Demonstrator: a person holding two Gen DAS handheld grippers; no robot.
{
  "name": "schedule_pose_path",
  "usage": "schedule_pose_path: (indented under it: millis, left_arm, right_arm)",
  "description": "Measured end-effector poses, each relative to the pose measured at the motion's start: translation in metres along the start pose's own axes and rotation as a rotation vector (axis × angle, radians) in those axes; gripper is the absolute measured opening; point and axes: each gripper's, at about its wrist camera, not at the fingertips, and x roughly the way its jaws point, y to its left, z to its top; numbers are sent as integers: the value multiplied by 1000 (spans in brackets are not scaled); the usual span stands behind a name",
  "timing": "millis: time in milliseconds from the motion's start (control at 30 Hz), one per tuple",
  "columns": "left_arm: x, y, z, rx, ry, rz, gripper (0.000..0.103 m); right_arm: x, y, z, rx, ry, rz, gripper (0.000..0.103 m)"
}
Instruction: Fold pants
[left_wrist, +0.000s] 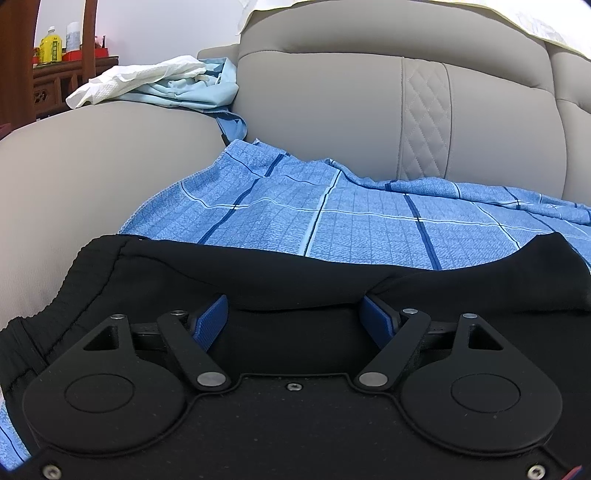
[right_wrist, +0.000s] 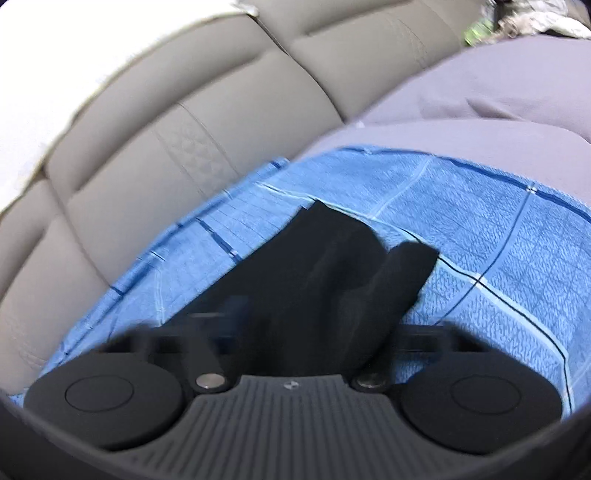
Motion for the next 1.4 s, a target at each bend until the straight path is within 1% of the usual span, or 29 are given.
schedule_pose_path:
  millis: [33,67,133,200,233,300,367,433,500,533,567,600,633,667,700,733,767,800,833,900,933,967,1067,1100,1133,1167,1233,1300,1400]
  left_arm:
    - [0,0,0,0,0,0,78]
    - [0,0,0,1,1,1,78]
    - [1,-1,1,-3,3,4,79]
    - [1,-2,2,-9,7,8,79]
    - [1,-2,2,-12,8,9,79]
    - [1,-1,2,-21,10,9,79]
    - [1,1,3,-35,12,5,79]
    - [0,2,3,-51,17,1,79]
    - [-1,4,4,-63,23,-1,79]
    - [-2,5,4,-70,27,-5,79]
    - [-3,6,5,-79,31,-11,79]
    - [-4,7,5,-89,33,-20,79]
    - [-5,9,5,-102,34,-30,78]
    - [-6,11,5,-114,33,-37,78]
    - [-7,12,5,-126,32,-43,78]
    - [-9,14,5,-135,32,-47,78]
    - [-10,14,4,-136,32,-48,78]
    - [-11,13,4,-135,31,-48,78]
    - [-13,12,4,-131,26,-48,77]
    - [-17,11,5,-128,15,-60,77]
    - [-20,11,5,-129,7,-70,77]
    - [-23,11,6,-131,0,-82,78]
    - [-33,9,8,-136,-26,-123,78]
    - [-36,8,8,-134,-37,-136,78]
    - [-40,7,9,-131,-46,-148,78]
    - [-45,4,9,-124,-56,-168,78]
    - [-53,-2,9,-109,-71,-206,78]
    - [-65,-12,5,-83,-80,-274,78]
    - [-85,-34,-4,-10,-87,-390,78]
  right_arm:
    - [4,3,3,16,20,-34,9]
    - [5,8,5,21,17,-50,9]
    - [3,31,7,-31,-1,-105,8]
    - [0,70,4,-142,-20,-125,8]
    - [-2,94,0,-210,-26,-118,8]
    - [-5,152,-21,-383,-18,-73,8]
    - [-11,212,-61,-574,7,3,8]
    - [-19,265,-117,-764,49,99,8]
    - [-26,304,-178,-915,112,198,9]
    - [-29,318,-207,-972,145,241,10]
    - [-32,328,-233,-1014,167,266,12]
    - [-37,334,-253,-1052,148,277,13]
    - [-46,340,-271,-1105,87,267,18]
    - [-53,347,-284,-1153,66,264,19]
    - [-60,351,-293,-1161,53,281,20]
    - [-63,354,-294,-1142,67,304,22]
    - [-67,356,-296,-1118,94,336,34]
    - [-70,357,-298,-1098,117,366,37]
    - [-72,356,-299,-1098,121,382,40]
    - [-78,356,-307,-1128,122,410,53]
    - [-80,355,-309,-1134,120,413,65]
    - [-85,353,-310,-1130,127,430,71]
    - [-101,345,-311,-1083,179,526,77]
    - [-108,340,-311,-1080,178,554,82]
    - [-116,336,-311,-1082,165,564,84]
    - [-124,332,-311,-1084,143,564,85]
    - [-135,320,-307,-1071,92,529,86]
    - [-144,303,-298,-1040,24,454,86]
    - [-149,272,-277,-960,-62,282,86]
